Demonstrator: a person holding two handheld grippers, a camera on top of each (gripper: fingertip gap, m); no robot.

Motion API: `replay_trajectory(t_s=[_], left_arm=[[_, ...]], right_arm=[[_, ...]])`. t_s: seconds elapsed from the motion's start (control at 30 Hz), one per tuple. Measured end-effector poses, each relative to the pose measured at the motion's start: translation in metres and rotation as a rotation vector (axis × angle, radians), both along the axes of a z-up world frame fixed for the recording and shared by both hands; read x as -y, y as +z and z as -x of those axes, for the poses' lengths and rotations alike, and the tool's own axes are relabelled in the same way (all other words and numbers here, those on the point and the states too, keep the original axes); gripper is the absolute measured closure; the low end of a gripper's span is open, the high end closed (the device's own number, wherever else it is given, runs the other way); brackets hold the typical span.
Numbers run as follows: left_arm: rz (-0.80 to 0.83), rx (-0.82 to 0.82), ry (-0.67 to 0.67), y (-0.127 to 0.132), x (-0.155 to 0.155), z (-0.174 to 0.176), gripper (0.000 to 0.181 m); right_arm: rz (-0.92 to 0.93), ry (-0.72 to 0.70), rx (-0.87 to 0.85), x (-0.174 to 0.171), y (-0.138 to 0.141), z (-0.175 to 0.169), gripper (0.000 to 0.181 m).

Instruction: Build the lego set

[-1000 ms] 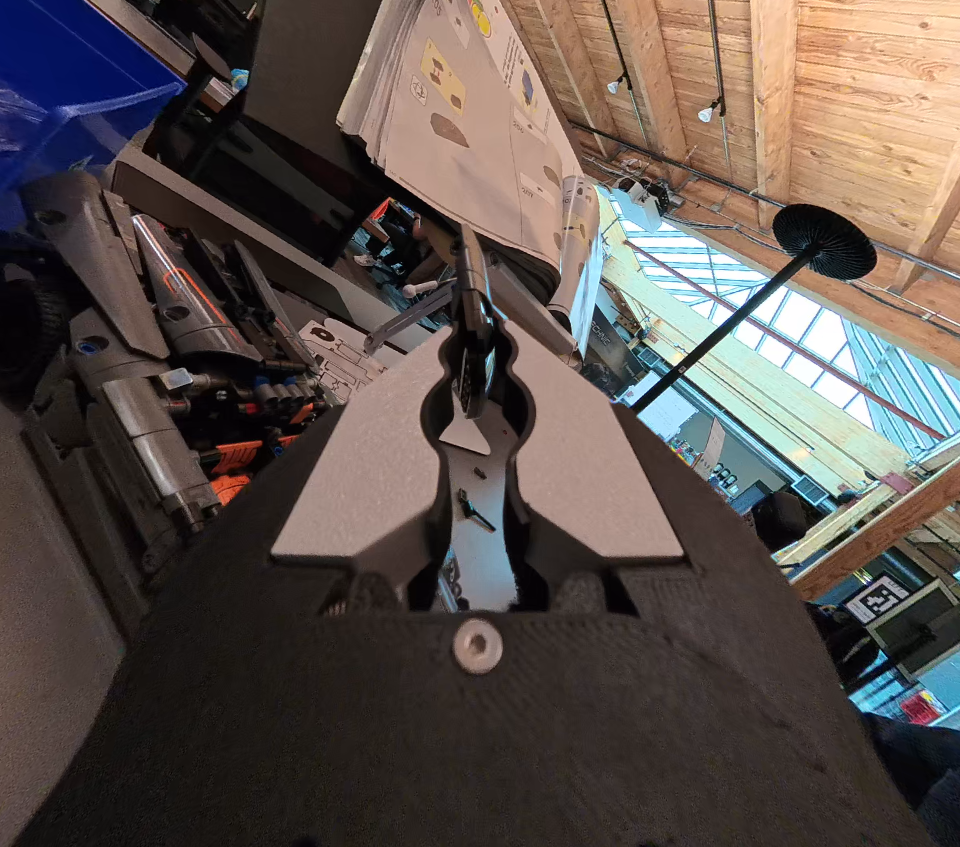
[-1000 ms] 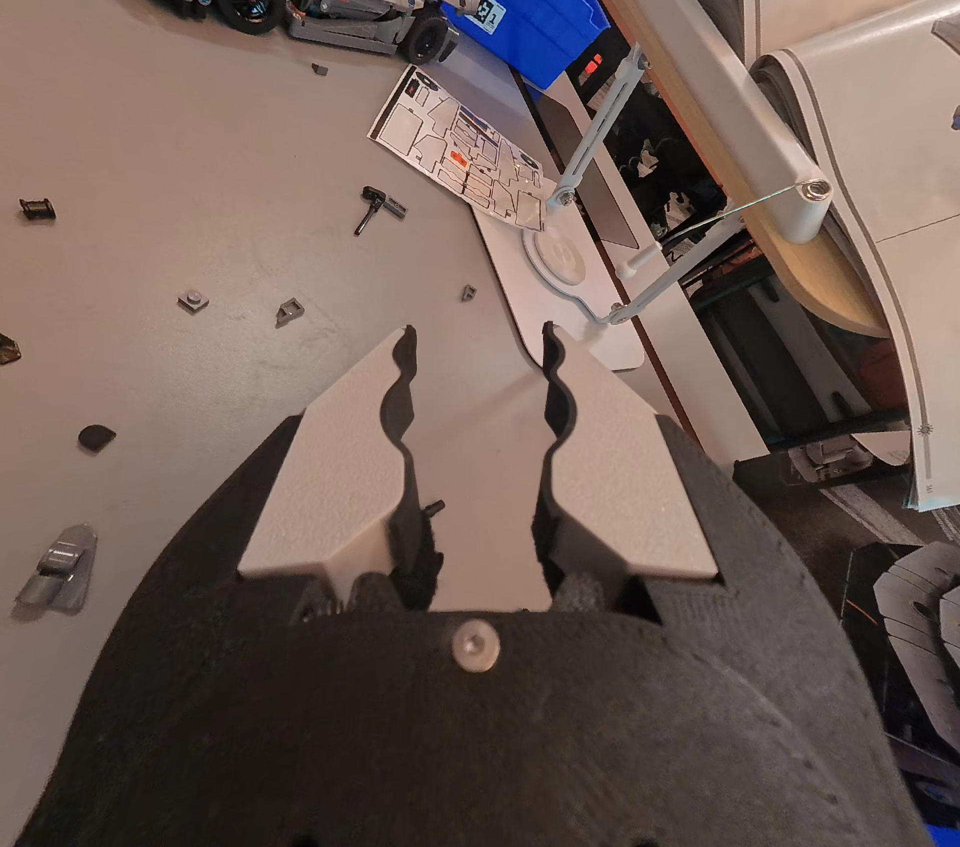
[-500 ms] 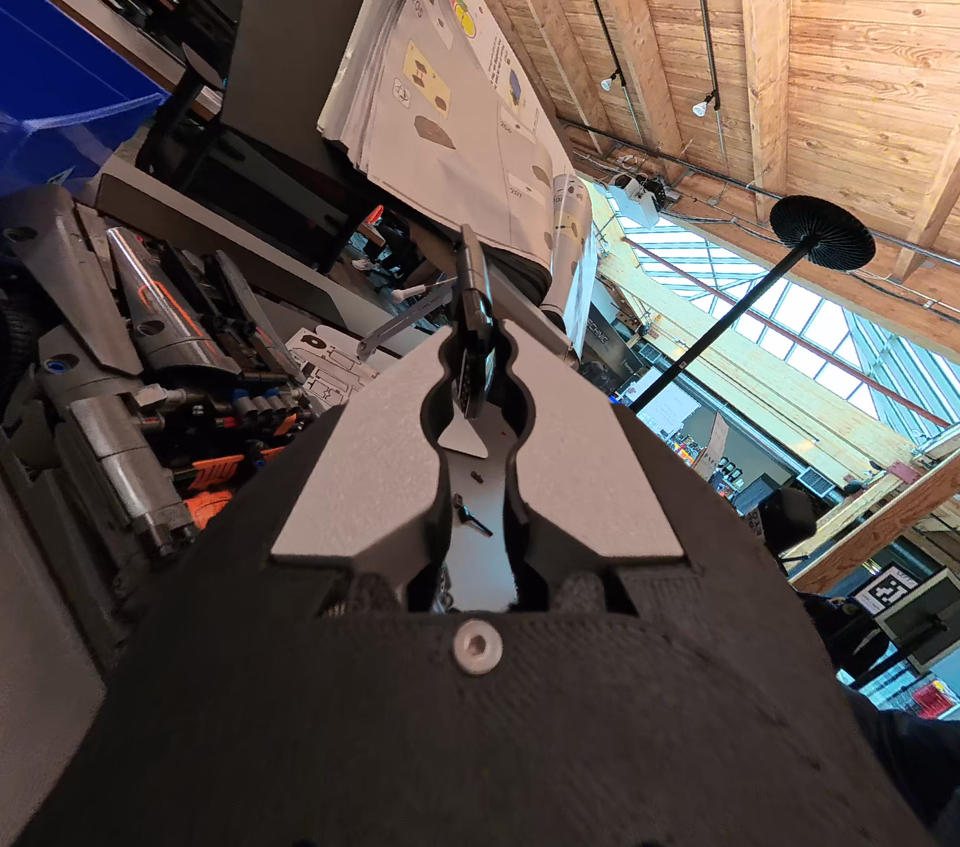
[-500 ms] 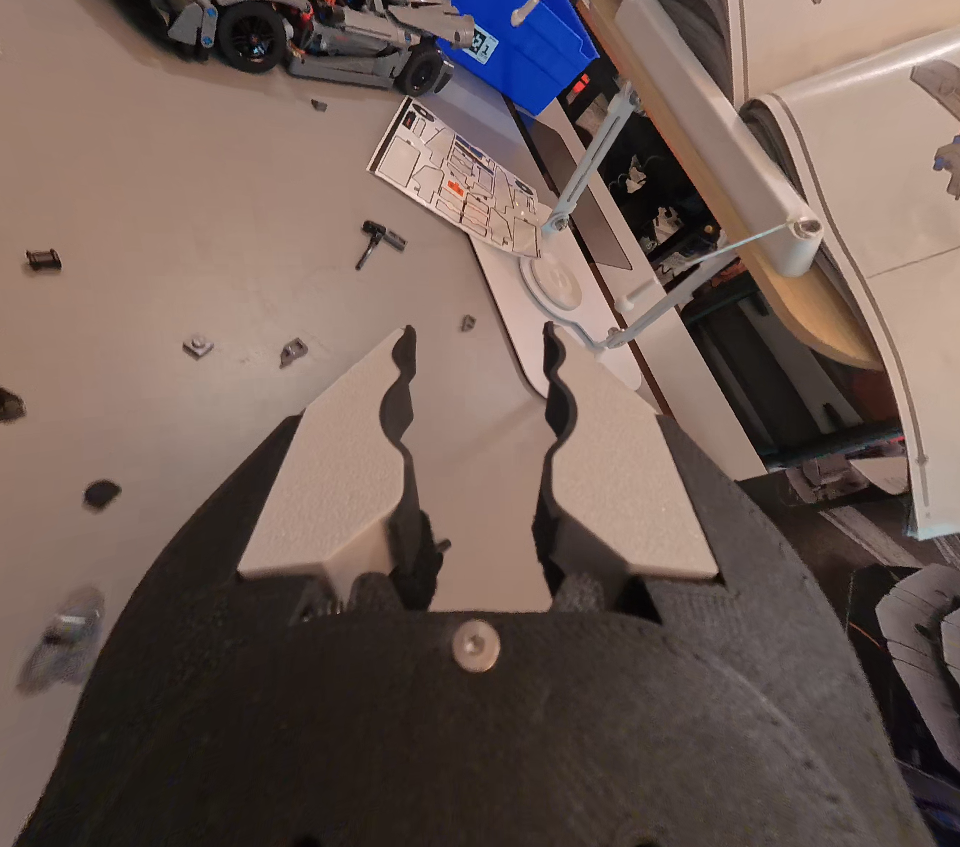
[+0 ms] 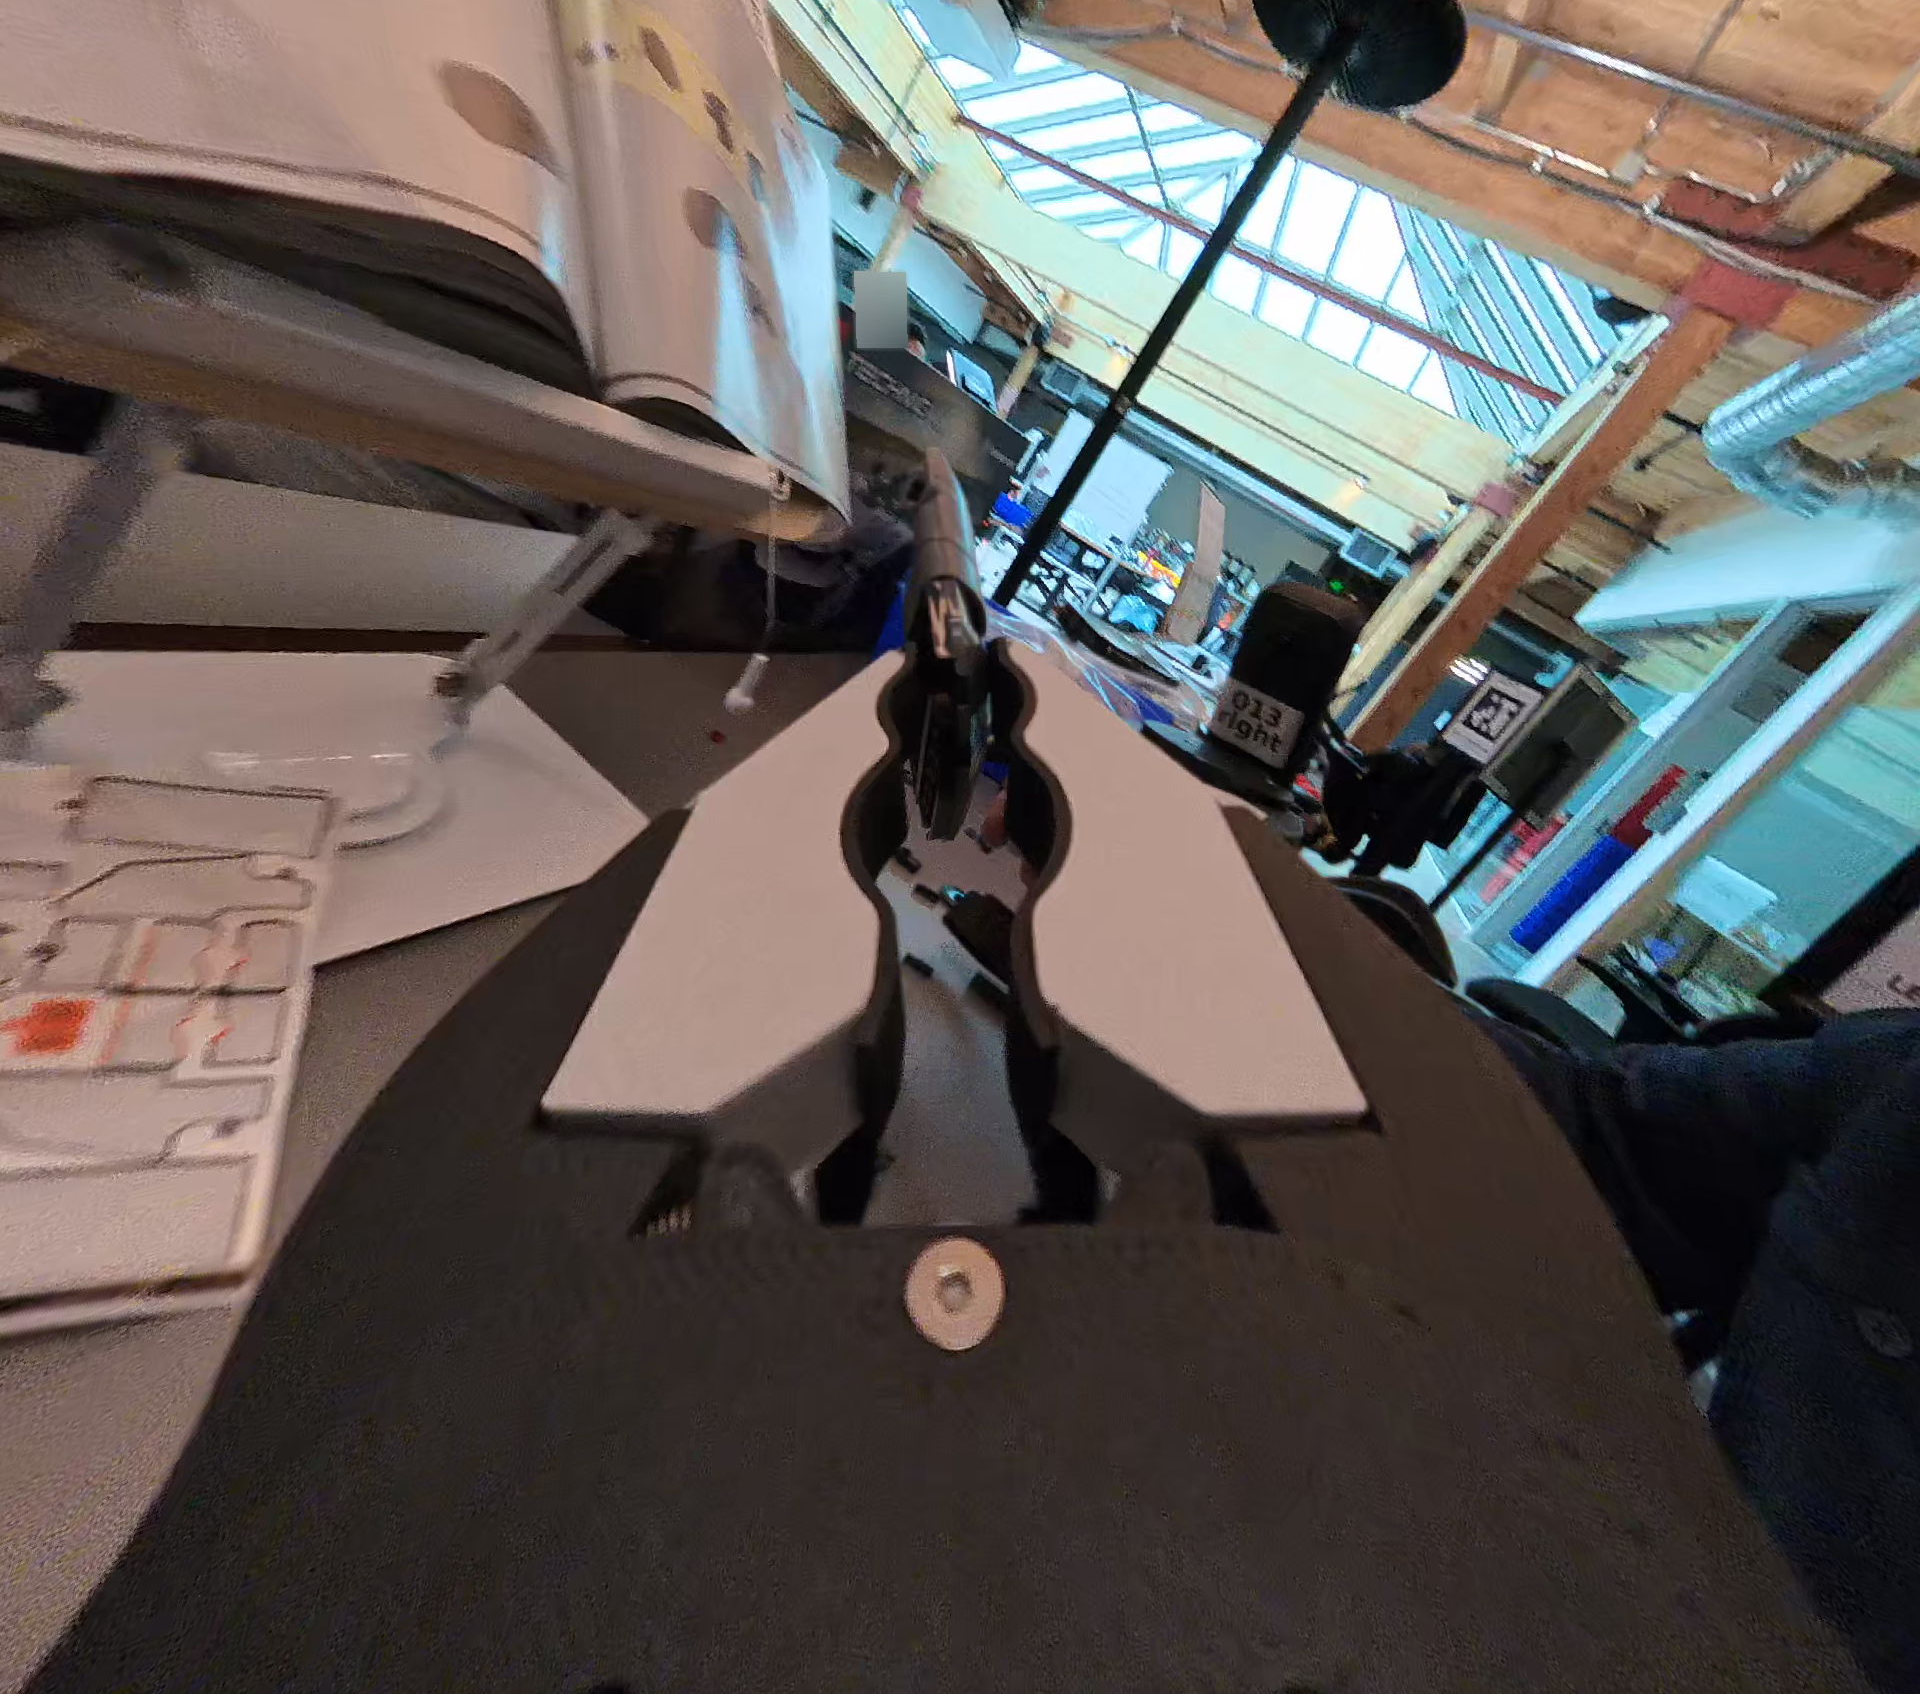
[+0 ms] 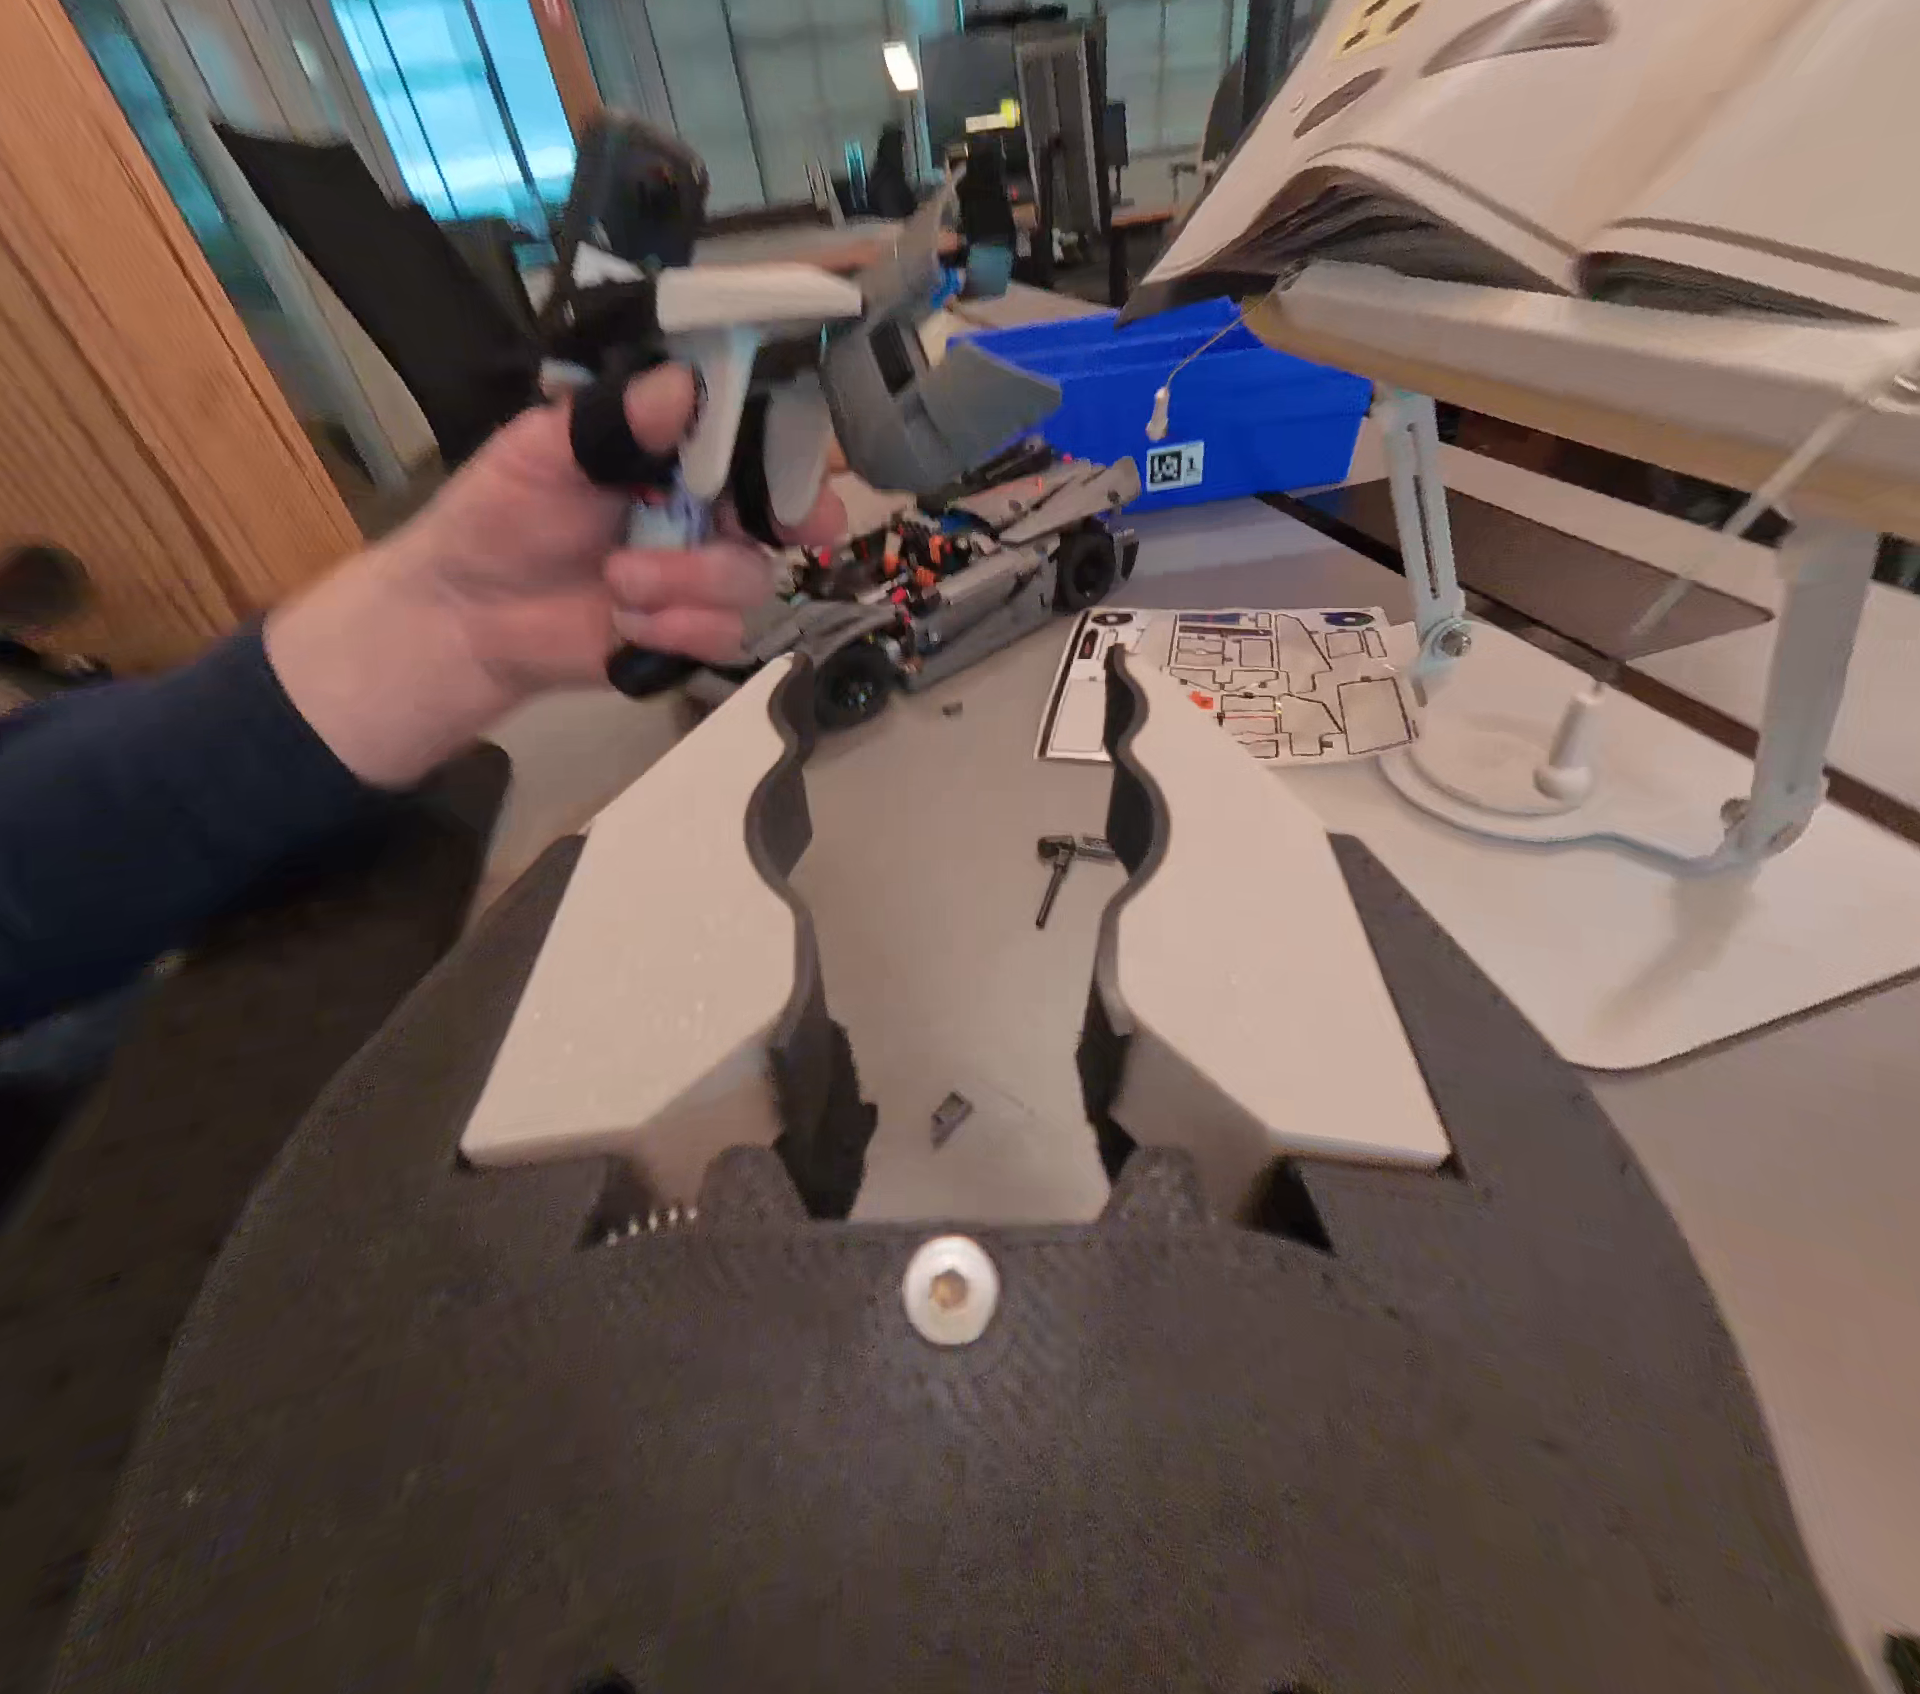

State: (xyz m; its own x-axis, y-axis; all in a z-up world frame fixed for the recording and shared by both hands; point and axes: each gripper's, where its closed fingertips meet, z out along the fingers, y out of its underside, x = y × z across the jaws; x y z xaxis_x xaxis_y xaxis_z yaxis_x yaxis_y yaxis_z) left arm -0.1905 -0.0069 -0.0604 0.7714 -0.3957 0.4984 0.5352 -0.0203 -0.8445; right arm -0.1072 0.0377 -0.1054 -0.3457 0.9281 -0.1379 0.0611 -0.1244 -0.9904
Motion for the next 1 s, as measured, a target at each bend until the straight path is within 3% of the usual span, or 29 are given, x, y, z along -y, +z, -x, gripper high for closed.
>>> replay_trajectory(t_s=[0.2, 0.33, 0.5, 0.73, 0.9, 1.0], left_arm=[[0.037, -0.052, -0.212, -0.007, -0.071, -0.067, 0.171], [0.009, -0.033, -0.280, -0.010, -0.096, -0.087, 0.171], [-0.029, -0.052, -0.347, -0.017, -0.094, -0.111, 0.171], [-0.059, -0.019, -0.387, -0.019, -0.092, -0.117, 0.172], [-0.123, -0.028, -0.395, -0.012, -0.086, -0.117, 0.172], [-0.145, -0.029, -0.418, -0.011, -0.082, -0.120, 0.171]], right_arm=[[0.145, -0.016, -0.055, -0.037, 0.015, -0.020, 0.124], [0.197, -0.056, -0.076, -0.060, 0.019, -0.031, 0.124], [0.180, -0.080, -0.045, -0.068, 0.014, -0.032, 0.129], [0.130, -0.051, -0.053, -0.058, 0.015, -0.033, 0.152], [0.122, -0.040, -0.038, -0.053, 0.013, -0.031, 0.136], [0.097, 0.003, -0.053, -0.043, 0.014, -0.033, 0.148]])
